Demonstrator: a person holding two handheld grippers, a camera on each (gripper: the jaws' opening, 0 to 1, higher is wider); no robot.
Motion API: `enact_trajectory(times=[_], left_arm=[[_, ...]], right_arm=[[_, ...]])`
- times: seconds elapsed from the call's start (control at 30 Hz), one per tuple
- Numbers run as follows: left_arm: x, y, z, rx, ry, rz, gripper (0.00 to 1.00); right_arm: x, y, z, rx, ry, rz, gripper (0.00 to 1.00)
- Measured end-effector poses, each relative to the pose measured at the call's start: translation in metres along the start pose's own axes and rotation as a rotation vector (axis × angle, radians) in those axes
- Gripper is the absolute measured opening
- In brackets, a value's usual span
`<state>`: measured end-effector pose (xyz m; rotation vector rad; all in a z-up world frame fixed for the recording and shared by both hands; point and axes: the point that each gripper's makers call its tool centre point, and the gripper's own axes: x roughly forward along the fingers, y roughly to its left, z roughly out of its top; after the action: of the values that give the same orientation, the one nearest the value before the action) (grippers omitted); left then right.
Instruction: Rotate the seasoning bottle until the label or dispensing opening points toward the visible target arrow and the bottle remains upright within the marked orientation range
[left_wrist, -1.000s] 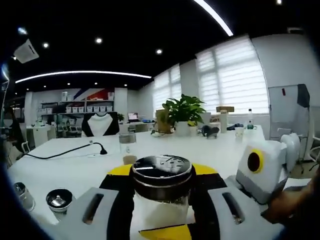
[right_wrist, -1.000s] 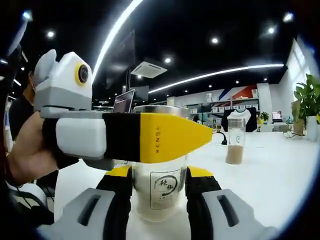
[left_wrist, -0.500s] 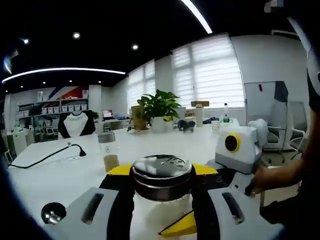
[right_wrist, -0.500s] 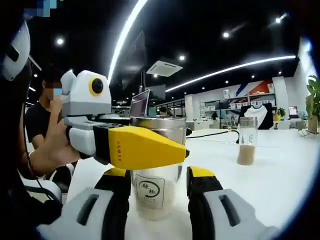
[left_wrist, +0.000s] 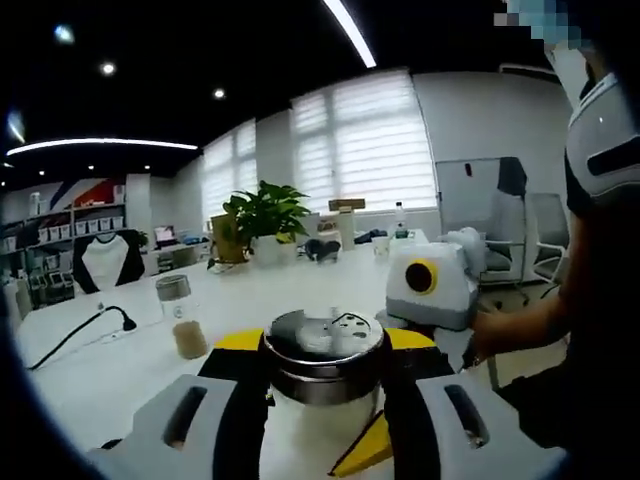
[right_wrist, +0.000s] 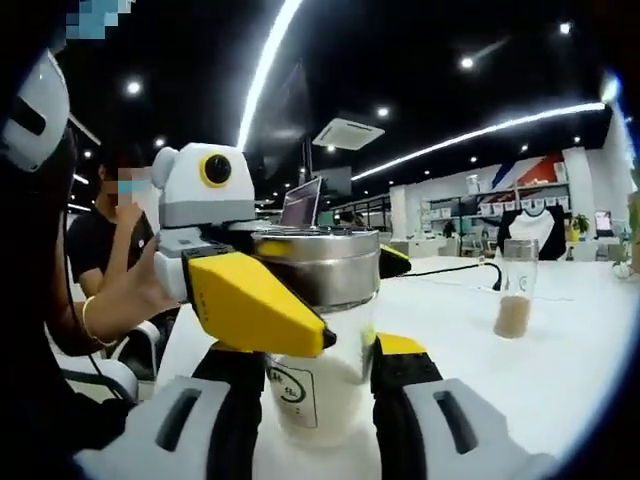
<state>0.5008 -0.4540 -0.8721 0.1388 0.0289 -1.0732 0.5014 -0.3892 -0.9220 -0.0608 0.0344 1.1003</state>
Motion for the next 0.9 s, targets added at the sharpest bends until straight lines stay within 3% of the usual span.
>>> enact_trajectory(times=[0.13,0.2,0.3,0.63,0.73,0.9], left_arm=[[0.000,0.009,0.001,-0.006,-0.005,0.056,0.45],[0.001,0.014,0.004,-0.047,-0.028,0.093,0.45],[0.003,0.017,0.005,-0.039,-0.023,0.135,0.45],[0.000,0.028,0.006,-0.043,0.001,0.337,0.46],[-0.003,0.030,0.006,-0.038,0.003,0.399,0.46],[-0.003,0.032,0.007,-0.067,-0.009,0.446,0.50]], right_arm=[[0.002,-0.007,0.003,0.013,-0.022,-0.051,0.39],[0.001,-0.011,0.005,0.039,-0.044,-0.082,0.39],[0.001,-0.015,0.006,0.025,-0.038,-0.129,0.39],[-0.002,-0.020,0.015,0.050,-0.120,-0.237,0.39],[-0.003,-0.021,0.017,0.043,-0.129,-0.256,0.39],[-0.004,-0.026,0.017,-0.001,-0.118,-0.290,0.39]])
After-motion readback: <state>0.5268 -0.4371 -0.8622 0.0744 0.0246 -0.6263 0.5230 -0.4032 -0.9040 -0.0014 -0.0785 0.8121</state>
